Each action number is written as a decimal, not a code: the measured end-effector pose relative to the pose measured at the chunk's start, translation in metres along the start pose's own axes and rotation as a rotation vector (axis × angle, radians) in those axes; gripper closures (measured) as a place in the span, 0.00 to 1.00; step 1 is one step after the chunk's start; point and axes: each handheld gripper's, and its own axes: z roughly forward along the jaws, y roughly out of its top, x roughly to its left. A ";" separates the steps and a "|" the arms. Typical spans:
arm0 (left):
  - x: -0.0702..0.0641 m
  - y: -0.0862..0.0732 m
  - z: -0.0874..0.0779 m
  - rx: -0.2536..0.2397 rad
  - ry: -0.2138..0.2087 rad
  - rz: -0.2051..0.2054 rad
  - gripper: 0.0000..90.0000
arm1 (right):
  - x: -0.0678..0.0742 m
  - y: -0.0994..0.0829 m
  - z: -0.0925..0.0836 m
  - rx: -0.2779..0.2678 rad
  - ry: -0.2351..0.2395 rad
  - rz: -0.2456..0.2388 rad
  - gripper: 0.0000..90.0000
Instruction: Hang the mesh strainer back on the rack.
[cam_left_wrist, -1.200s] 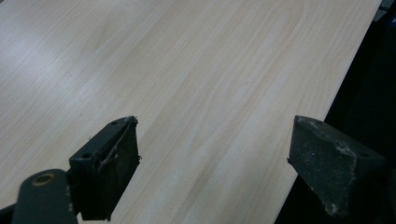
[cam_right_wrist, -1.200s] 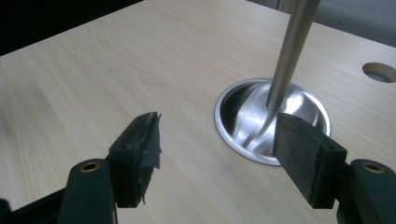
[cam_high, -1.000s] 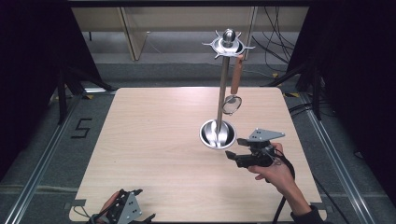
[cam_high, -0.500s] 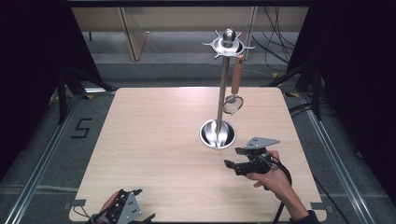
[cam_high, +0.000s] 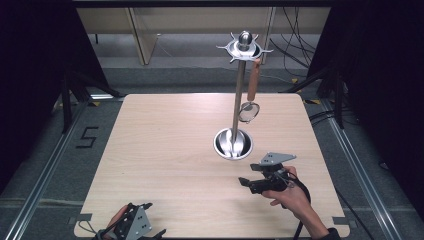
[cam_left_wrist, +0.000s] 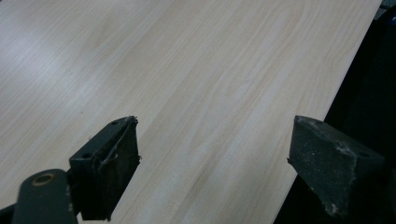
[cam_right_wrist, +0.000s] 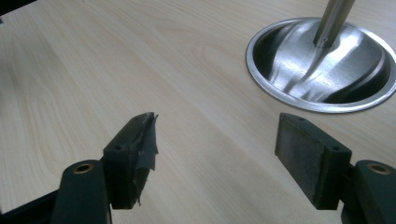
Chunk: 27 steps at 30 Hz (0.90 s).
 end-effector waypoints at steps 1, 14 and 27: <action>0.000 0.000 0.000 0.001 0.001 0.000 0.17 | 0.002 -0.001 0.000 0.008 0.010 0.020 0.34; 0.000 0.000 0.000 0.001 -0.002 -0.001 0.17 | 0.006 -0.009 0.002 -0.011 0.017 -0.021 0.33; -0.001 0.000 0.000 0.000 0.002 -0.001 0.17 | 0.011 -0.023 -0.001 -0.005 0.019 0.016 0.33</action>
